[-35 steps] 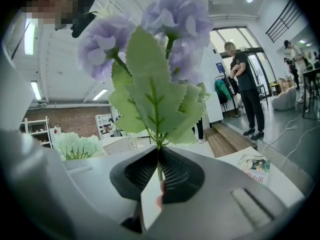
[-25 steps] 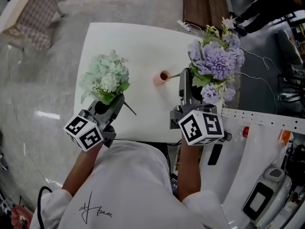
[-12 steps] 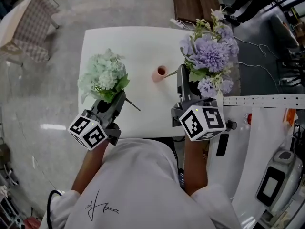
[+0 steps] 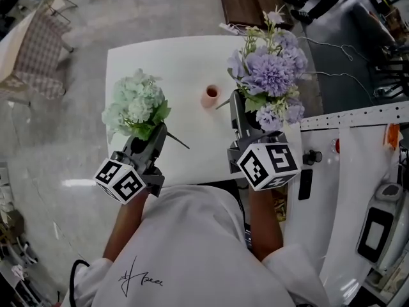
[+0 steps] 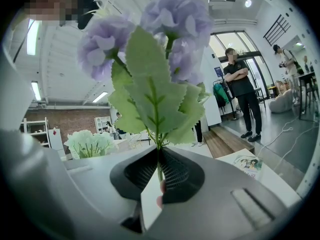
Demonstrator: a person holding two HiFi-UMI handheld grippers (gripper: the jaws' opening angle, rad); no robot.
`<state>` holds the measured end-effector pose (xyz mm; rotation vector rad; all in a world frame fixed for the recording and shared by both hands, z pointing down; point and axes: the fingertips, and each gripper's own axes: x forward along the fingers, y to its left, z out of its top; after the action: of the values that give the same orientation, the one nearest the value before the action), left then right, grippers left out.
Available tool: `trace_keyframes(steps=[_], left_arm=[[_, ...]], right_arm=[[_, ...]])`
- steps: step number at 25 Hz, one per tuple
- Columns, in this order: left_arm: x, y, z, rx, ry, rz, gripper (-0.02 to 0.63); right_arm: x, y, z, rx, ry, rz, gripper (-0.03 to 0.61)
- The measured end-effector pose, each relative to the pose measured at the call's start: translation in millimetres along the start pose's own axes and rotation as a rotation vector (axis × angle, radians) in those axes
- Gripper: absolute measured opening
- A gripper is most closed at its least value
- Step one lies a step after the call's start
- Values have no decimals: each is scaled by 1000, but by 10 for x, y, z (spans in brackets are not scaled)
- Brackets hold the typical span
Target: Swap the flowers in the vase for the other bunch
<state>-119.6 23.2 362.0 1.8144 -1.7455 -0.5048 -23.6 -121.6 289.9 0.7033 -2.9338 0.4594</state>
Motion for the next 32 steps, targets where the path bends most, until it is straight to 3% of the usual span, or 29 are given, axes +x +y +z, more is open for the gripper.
trace_keyframes(steps=[32], left_arm=[[25,71,-66,-3,33,-8,74]], right_arm=[[-274,-71,-480,45,109,-36,23]])
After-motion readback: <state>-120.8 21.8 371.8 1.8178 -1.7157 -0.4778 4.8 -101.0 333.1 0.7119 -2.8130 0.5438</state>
